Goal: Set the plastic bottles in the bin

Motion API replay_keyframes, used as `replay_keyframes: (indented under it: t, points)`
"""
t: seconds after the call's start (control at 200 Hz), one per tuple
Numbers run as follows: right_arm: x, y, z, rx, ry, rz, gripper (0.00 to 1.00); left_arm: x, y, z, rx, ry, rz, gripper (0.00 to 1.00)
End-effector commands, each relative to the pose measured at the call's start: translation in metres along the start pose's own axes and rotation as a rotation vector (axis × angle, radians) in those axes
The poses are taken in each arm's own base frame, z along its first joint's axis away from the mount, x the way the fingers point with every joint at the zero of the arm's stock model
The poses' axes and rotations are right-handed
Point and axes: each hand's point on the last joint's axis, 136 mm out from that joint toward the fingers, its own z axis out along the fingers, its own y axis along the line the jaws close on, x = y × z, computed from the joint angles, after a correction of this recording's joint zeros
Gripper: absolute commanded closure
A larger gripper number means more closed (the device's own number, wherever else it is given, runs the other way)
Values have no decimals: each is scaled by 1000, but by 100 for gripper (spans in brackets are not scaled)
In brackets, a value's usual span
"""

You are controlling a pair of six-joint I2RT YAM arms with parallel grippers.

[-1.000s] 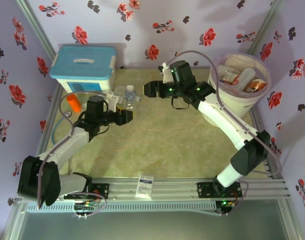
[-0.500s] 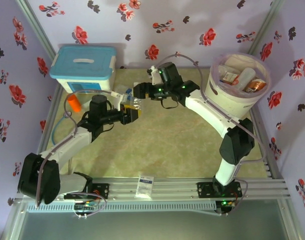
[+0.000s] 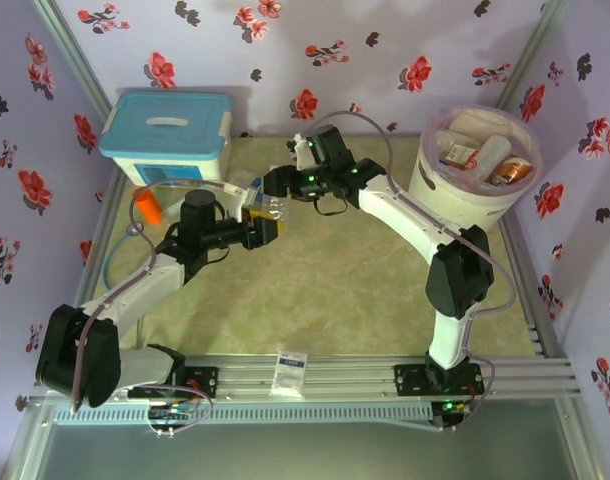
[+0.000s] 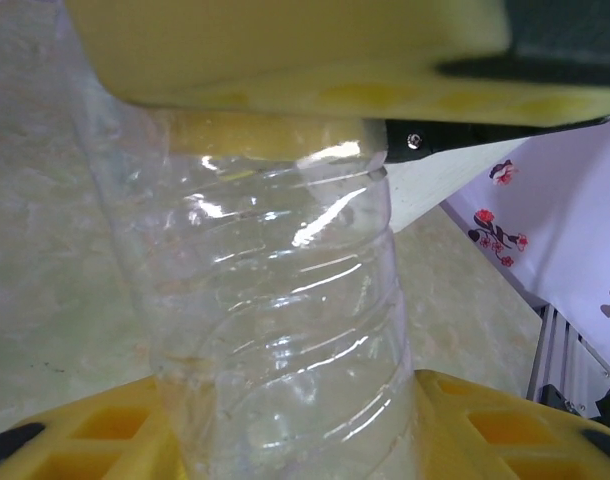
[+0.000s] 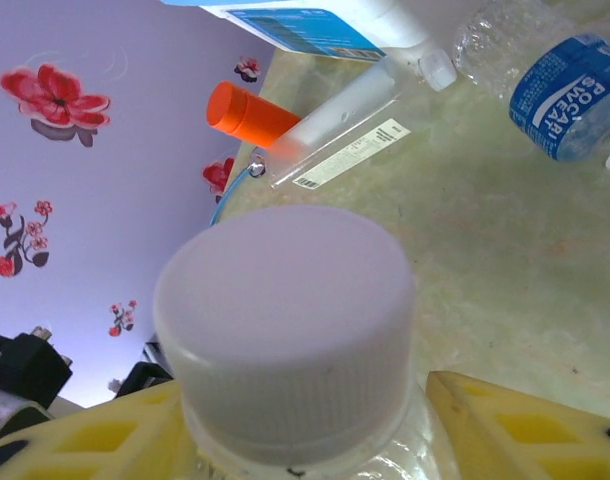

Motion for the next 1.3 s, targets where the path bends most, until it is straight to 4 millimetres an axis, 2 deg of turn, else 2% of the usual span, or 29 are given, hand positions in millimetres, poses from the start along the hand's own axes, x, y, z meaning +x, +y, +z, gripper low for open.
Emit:
replay_keyframes:
  t: [0.0, 0.055, 0.125, 0.165, 0.225, 0.245, 0.31, 0.425, 0.545, 0.67, 0.805, 0.87, 0.95, 1.075, 1.2, 1.295]
  points:
    - [-9, 12, -5, -17, -28, -23, 45, -19, -16, -4, 48, -54, 56, 49]
    - [-10, 13, -7, -15, -28, -26, 45, -18, -16, -3, 49, -56, 51, 48]
    - [-11, 13, -8, -8, -30, -34, 46, -19, -15, -3, 49, -61, 50, 39]
    - [-12, 14, -9, -3, -34, -37, 47, -19, -15, -4, 47, -61, 48, 31]
    - [-17, 14, -15, 14, -47, -58, 47, -18, -12, -5, 37, -59, 43, 13]
    - [-19, 15, -18, 19, -52, -65, 48, -18, -10, -6, 31, -57, 38, 10]
    - [-31, 17, -33, 51, -90, -97, 48, -18, -2, -12, 4, -58, 19, 3]
    - [-56, 14, -77, 157, -167, -173, 49, -15, 16, -23, -71, -70, -24, 1]
    - [-87, 5, -148, 297, -289, -223, 50, -4, 37, -27, -176, -45, -69, 1]
    - [-107, -19, -249, 578, -453, -269, 52, 8, 56, -30, -284, 9, -126, 1]
    - [-109, -59, -364, 873, -624, -207, 54, 12, 64, -34, -345, 48, -153, 1]
    - [-104, -73, -406, 944, -690, -157, 55, 12, 63, -36, -349, 47, -152, 0]
    - [-99, -88, -445, 1020, -751, -106, 55, 13, 64, -36, -350, 43, -146, 0]
    - [-99, -111, -475, 1099, -799, -50, 55, 15, 67, -35, -360, 56, -137, 0]
    - [-109, -136, -480, 1183, -785, -41, 55, 18, 69, -34, -367, 80, -137, 0]
    - [-122, -150, -471, 1174, -776, -47, 56, 18, 69, -35, -370, 79, -134, 0]
